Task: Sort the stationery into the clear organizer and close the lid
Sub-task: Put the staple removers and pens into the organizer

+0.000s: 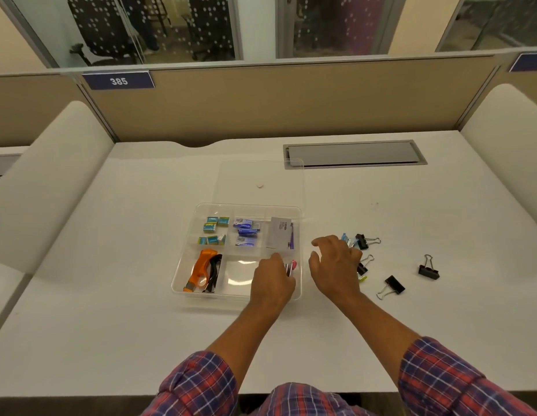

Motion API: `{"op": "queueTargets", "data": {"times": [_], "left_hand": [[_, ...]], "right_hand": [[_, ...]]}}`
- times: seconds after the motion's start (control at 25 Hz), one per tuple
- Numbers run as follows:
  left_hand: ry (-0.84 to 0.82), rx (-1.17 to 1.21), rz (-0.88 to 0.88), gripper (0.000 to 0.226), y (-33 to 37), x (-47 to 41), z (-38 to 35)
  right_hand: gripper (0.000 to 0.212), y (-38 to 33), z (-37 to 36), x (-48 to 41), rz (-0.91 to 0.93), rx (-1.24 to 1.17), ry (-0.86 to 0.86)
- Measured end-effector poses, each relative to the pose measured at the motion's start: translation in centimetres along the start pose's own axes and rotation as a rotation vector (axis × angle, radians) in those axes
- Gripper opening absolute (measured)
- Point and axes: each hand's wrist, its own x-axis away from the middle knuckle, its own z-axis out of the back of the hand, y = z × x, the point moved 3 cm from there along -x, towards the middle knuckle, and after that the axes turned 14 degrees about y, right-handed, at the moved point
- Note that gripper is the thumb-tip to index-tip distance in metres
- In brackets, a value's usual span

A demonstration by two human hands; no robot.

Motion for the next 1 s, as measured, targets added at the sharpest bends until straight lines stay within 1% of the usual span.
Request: {"op": "queueTargets", "data": {"times": [0.12, 0.28, 0.36, 0.48, 0.52, 0.6, 0.68, 0.76, 0.8, 0.88, 1.0], "left_hand": [[0.01, -0.04, -0.031, 0.032, 0.0, 0.3, -0.8], [0.021, -0.064, -0.07, 0.03, 0.1, 0.2, -1.2], [0.079, -0.072, -0.105, 0.03, 0.7, 0.2, -1.0], [0.229, -0.197, -0.198, 0.038, 2.3, 0.3, -0.3], [0.276, -0.192, -0.231, 0.04, 3.0, 0.3, -0.2], [0.325, -0.085, -0.31, 0.042, 4.7, 0.1, -0.5], [0.261, 0.024, -0.393, 0.043, 6.3, 0.1, -1.5], [0.097, 0.072, -0.441, 0.042, 7.7, 0.6, -3.3], [0.003, 0.074, -0.433, 0.041, 8.2, 0.9, -4.3], [-0.126, 0.018, -0.393, 0.041, 8.7, 1.6, -6.4], [-0.195, -0.096, -0.349, 0.051, 9.0, 2.4, -8.5]], "right_hand": [[0.025, 1.8, 0.4, 0.0, -0.035, -0.017, -0.013], [0.027, 3.8, 0.8, 0.3, -0.063, -0.029, -0.018], [0.027, 5.0, 1.1, 0.4, -0.093, -0.021, -0.012], [0.024, 7.1, 1.6, 0.5, -0.165, 0.0, -0.025], [0.025, 7.8, 1.8, 0.7, -0.194, 0.002, -0.037], [0.026, 9.1, 2.1, 1.3, -0.242, -0.008, -0.056], [0.031, 10.3, 2.3, 1.7, -0.263, -0.019, -0.065], [0.036, 11.5, 2.7, 1.9, -0.287, -0.031, -0.065], [0.037, 12.1, 3.0, 1.9, -0.295, -0.036, -0.058], [0.037, 13.2, 3.6, 1.9, -0.299, -0.041, -0.04], [0.034, 14.7, 4.2, 1.6, -0.303, -0.037, -0.028]]}}
